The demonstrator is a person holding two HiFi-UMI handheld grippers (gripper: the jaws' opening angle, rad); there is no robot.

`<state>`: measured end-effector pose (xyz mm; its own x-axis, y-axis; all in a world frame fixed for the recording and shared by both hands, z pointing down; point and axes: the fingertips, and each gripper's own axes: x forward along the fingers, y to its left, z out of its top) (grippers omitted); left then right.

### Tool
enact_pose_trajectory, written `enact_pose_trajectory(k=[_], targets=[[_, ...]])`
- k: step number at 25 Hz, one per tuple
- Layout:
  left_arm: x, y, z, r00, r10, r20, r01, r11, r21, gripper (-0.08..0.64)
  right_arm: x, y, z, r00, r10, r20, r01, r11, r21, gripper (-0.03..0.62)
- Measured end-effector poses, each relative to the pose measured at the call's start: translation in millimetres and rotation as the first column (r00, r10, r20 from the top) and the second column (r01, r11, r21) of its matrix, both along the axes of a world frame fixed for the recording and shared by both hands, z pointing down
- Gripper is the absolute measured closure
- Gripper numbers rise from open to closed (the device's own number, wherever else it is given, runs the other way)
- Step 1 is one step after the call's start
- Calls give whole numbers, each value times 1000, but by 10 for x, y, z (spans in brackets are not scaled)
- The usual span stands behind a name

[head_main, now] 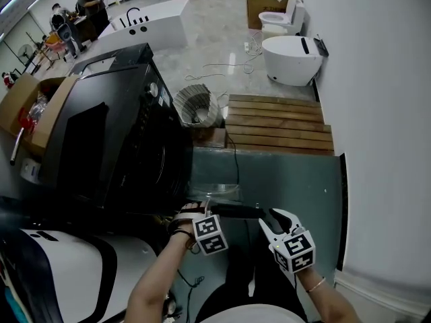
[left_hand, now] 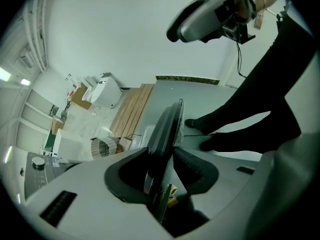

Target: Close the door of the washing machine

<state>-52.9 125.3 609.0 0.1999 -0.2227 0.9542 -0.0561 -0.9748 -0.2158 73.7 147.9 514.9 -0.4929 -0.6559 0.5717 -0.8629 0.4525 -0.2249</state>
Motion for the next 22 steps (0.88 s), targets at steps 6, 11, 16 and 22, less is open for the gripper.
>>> enact_pose_trajectory(k=[6,11,16,22], targets=[[31,-458,59,995,-92,-45,93,995,30,387,-43,-294,402,996,-84,-38,82,996,-39,448],[74,-835,140,984,-167,-62,170,985,40,388,-6,-691,777,983,-163,-84,157,985,-68,442],[52,-1180,173,969,-236,-77,240,970,45,388,-26,-1197,1069,955,-255,-151,246,966,-74,433],[23,-1551,186,943,-318,-100,324,944,59,387,-91,-1816,1365,914,-351,-204,340,936,-89,422]])
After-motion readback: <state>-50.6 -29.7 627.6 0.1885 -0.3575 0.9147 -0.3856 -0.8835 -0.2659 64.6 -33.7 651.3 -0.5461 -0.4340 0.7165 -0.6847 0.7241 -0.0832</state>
